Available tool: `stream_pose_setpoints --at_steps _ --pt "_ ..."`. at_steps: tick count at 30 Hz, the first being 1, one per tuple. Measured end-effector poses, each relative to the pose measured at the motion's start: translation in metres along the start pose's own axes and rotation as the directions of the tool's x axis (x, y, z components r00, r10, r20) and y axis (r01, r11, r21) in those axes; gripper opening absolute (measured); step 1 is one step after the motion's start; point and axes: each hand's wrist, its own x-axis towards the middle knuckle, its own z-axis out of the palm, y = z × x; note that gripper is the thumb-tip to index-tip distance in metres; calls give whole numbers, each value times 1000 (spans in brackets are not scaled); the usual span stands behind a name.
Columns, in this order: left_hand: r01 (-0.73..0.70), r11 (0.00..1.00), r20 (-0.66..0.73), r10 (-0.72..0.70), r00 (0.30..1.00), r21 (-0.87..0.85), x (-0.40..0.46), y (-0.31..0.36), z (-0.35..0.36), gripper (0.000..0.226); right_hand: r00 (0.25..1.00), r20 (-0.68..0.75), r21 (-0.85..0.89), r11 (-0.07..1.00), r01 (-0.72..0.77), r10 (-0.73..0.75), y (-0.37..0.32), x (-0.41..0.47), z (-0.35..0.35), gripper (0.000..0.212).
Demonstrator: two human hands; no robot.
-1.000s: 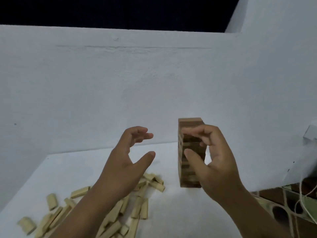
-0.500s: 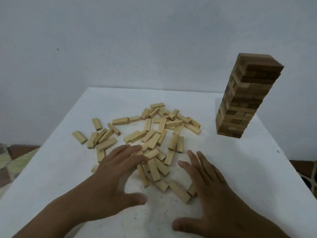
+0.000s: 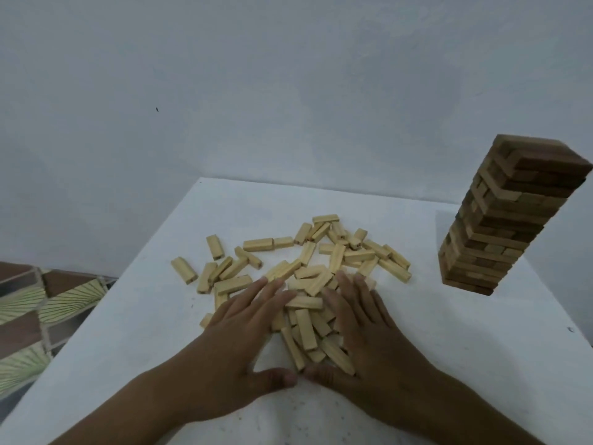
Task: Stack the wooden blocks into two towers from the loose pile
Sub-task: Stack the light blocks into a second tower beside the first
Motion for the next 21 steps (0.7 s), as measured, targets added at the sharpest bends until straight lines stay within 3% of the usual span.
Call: stream_pose_setpoints --at_steps 7,12,15,17,21 --pt "13 999 -61 -16 998 -36 6 -28 -6 84 997 -29 79 994 80 -78 -15 44 7 89" --pt "-29 998 -234 15 972 -55 5 -48 3 62 990 -65 244 960 135 -122 -11 54 -4 101" --pt "-60 996 -326 36 945 -63 7 -53 7 51 978 -207 297 953 66 -4 17 56 -14 85" --pt "-75 995 -377 47 925 -59 9 -52 9 44 947 -292 258 964 -59 136 41 61 -18 73" --pt "-81 994 -409 46 911 -68 13 -49 11 37 896 -261 165 931 -326 360 67 71 -19 58"
